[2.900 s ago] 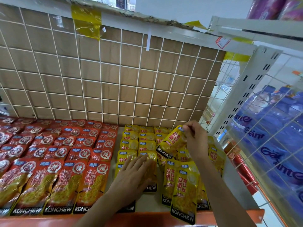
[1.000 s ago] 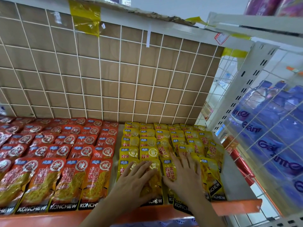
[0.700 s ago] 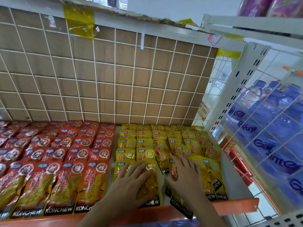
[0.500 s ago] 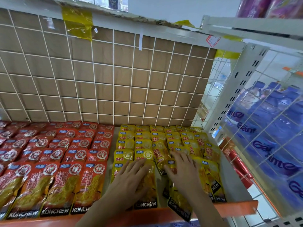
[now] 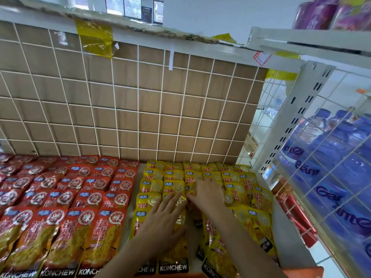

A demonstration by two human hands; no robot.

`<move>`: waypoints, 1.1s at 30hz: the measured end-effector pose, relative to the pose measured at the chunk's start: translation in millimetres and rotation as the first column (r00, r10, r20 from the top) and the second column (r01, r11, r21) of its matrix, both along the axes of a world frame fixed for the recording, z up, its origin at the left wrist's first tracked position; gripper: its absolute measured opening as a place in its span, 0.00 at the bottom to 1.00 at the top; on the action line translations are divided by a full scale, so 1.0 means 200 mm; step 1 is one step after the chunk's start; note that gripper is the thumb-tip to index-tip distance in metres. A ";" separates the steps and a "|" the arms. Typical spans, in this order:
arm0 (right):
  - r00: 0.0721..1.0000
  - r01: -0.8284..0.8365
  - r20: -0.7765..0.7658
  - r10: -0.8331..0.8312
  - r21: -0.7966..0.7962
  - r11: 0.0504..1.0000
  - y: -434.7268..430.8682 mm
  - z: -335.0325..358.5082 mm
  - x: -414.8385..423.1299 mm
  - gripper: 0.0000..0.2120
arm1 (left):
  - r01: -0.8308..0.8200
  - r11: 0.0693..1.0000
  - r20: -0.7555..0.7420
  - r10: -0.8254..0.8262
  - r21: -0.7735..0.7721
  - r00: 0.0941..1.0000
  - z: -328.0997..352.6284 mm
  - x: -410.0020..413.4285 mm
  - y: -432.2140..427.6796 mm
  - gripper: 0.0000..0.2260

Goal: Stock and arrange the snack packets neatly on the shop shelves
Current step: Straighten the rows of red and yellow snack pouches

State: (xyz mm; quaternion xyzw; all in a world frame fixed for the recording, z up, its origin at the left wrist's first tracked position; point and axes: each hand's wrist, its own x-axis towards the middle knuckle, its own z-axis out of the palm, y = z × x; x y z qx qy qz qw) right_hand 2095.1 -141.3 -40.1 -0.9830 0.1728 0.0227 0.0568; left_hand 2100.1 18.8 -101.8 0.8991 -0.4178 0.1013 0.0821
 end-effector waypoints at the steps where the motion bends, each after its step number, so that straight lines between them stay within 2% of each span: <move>1: 1.000 -0.011 0.018 0.010 0.017 1.000 -0.01 -0.01 0.01 0.26 | -0.009 1.000 -0.001 0.009 0.002 1.000 0.00 0.00 0.00 0.30; 6: 0.995 -0.067 0.072 0.063 0.049 0.997 -0.06 0.01 0.06 0.13 | -0.022 1.000 -0.052 0.023 0.008 0.998 0.00 0.00 0.00 0.29; 10: 0.984 -0.177 0.046 0.174 0.071 0.982 -0.10 0.00 0.10 0.11 | -0.022 1.000 -0.095 0.021 -0.009 0.995 0.01 -0.01 0.00 0.25; 16: 0.977 -0.200 0.100 0.190 0.105 0.974 -0.13 0.00 0.13 0.05 | -0.027 0.999 -0.145 0.030 0.021 0.989 0.04 -0.01 0.00 0.26; 20: 0.975 -0.149 0.188 0.118 0.160 0.976 -0.17 0.01 0.14 0.04 | -0.040 0.998 -0.180 0.048 0.047 0.983 0.06 -0.02 0.00 0.25; 29: 0.983 -0.071 0.180 0.044 0.146 0.987 -0.19 -0.04 0.15 0.03 | -0.033 0.989 -0.239 0.066 0.142 0.969 0.11 -0.03 0.02 0.25; 33: 0.985 -0.052 0.168 0.029 0.131 0.990 -0.18 -0.05 0.17 0.06 | 0.057 0.982 -0.227 -0.015 0.180 0.974 0.12 -0.02 0.00 0.26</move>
